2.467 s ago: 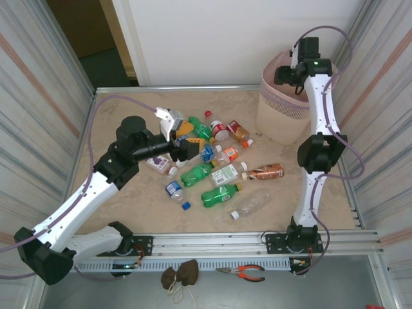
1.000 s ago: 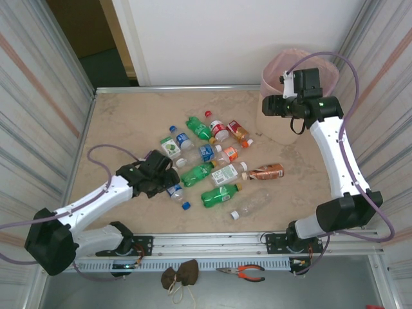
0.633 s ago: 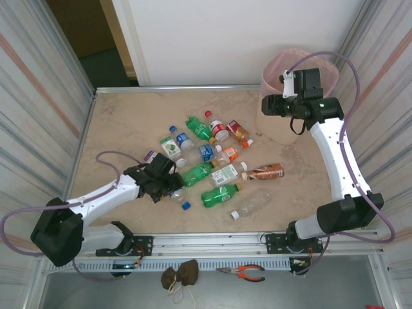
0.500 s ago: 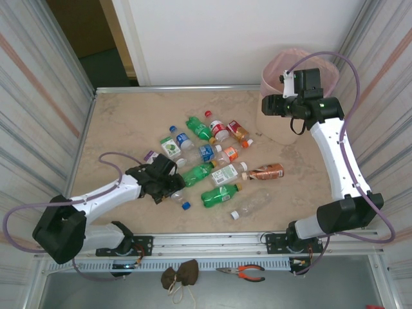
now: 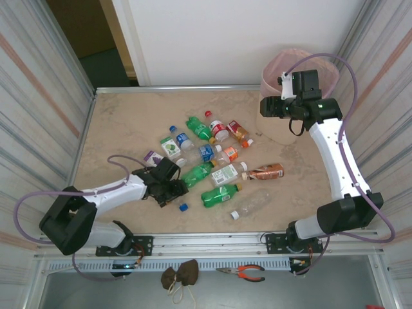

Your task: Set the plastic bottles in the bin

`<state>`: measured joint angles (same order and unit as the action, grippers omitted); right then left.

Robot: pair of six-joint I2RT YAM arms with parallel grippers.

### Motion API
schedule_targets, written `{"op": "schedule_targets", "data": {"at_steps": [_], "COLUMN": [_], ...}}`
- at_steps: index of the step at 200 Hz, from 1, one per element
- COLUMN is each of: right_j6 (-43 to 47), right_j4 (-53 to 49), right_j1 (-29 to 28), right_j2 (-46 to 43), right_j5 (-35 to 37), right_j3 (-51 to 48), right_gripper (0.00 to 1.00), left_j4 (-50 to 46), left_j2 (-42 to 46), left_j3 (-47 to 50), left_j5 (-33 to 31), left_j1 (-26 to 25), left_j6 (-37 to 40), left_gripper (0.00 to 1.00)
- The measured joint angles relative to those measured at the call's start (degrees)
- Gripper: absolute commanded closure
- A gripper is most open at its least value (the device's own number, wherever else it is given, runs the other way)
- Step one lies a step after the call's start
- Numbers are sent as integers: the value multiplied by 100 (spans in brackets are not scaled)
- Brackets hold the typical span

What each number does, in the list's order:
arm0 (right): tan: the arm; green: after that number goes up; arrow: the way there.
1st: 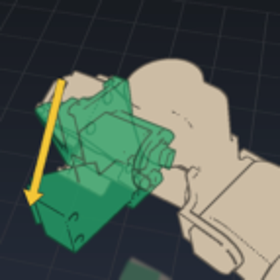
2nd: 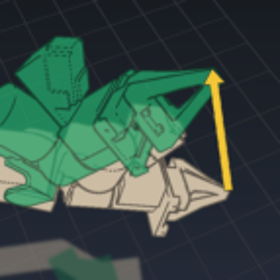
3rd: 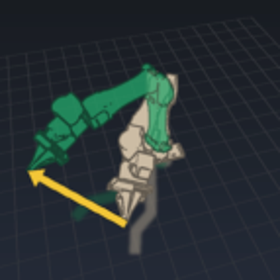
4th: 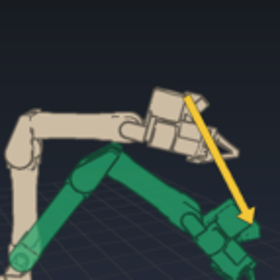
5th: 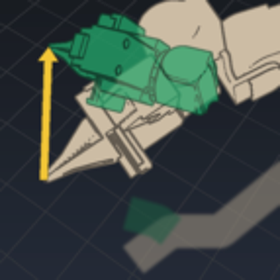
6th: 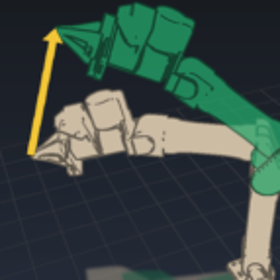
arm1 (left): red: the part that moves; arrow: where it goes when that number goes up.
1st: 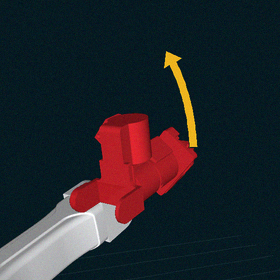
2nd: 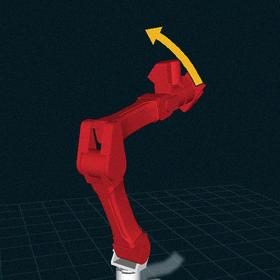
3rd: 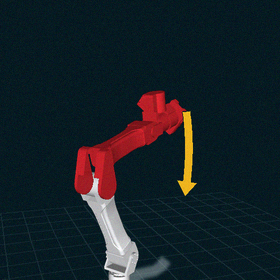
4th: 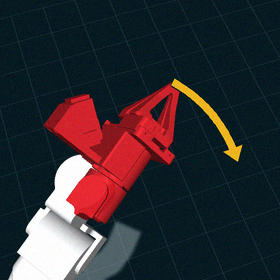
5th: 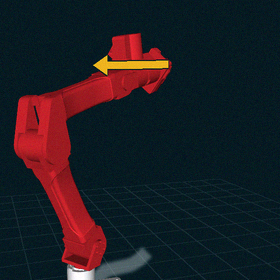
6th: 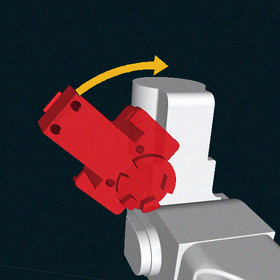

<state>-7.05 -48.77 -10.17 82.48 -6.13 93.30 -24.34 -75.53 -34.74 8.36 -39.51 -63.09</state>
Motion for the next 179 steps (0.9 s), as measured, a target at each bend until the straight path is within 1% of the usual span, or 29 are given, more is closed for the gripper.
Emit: {"op": "schedule_targets", "data": {"at_steps": [37,94,115,146,179], "right_j6": [0,-17,-46,-175,-415], "right_j4": [44,81,92,284,748], "right_j1": [-4,-35,-68,-85,-101], "right_j2": [0,-2,-39,-302,-702], "right_j5": [-17,-142,-271,-619,-1215], "right_j3": [-22,-22,-33,-245,-634], "right_gripper": [30,31,31,31,31], "left_j4": [-22,-442,-597,-522,-4], "left_j2": [173,702,970,1449,1805], "left_j3": [90,15,-188,-459,-643], "left_j5": [24,-105,-227,-354,-271], "left_j1": [0,-2,0,0,0], "left_j6": [44,396,704,1340,2247], "left_gripper": [42,47,48,49,53]}}
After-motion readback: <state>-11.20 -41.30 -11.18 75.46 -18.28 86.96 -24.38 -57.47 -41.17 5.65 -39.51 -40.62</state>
